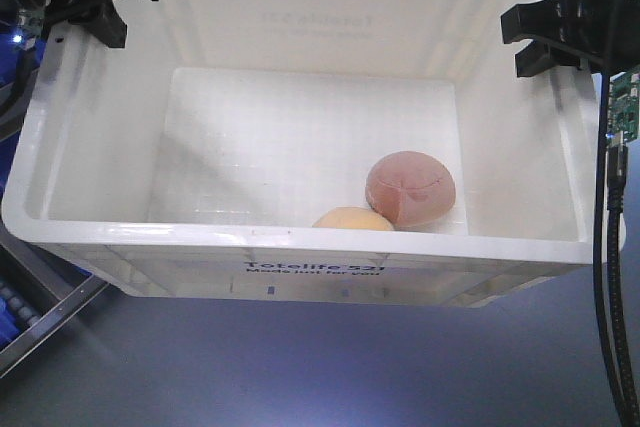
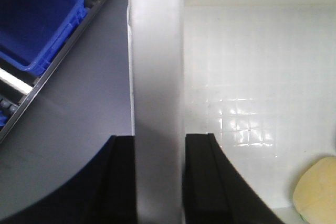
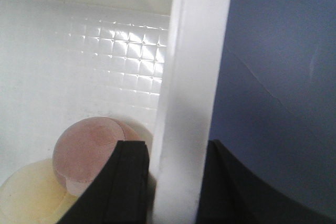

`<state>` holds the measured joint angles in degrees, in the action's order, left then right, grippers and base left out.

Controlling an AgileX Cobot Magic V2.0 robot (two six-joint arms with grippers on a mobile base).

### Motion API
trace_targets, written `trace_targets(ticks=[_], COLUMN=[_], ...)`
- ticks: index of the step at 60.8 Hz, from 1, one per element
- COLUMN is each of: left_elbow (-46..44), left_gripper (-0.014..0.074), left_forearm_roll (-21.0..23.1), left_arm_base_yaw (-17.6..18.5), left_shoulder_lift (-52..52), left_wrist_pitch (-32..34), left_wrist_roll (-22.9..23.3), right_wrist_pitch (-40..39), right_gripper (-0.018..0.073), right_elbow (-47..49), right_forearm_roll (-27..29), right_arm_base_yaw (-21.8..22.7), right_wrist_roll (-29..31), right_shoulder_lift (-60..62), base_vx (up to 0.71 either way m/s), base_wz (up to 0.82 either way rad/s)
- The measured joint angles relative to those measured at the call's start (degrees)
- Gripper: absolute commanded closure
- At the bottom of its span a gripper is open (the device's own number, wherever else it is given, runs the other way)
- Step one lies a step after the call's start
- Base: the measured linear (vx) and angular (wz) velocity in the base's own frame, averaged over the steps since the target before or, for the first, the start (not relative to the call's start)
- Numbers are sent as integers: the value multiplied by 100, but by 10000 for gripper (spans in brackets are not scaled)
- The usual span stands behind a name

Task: Place moving items into box and shelve
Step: 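Hold the crate level with both grippers while driving toward the blue-bin shelf, then hold the crate with both grippers as the base aligns with the shelf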

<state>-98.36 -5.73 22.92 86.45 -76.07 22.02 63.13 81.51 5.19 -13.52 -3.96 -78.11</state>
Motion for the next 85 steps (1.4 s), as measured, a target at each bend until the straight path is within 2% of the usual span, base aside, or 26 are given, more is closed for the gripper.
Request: trace_targets(ticks=[85], left_elbow=[0], left_gripper=[600], left_forearm_roll=[-1], left_arm_base_yaw=[0], left_shoulder_lift=[0], left_wrist_pitch=[0], left_wrist_roll=[0], right_wrist_pitch=[0], right_gripper=[565], right_elbow=[0], right_forearm_roll=[0], right_arm_base_yaw=[0], right_wrist_roll=[0], right_shoulder_lift=[0], base_vx=[13], base_wz=[54])
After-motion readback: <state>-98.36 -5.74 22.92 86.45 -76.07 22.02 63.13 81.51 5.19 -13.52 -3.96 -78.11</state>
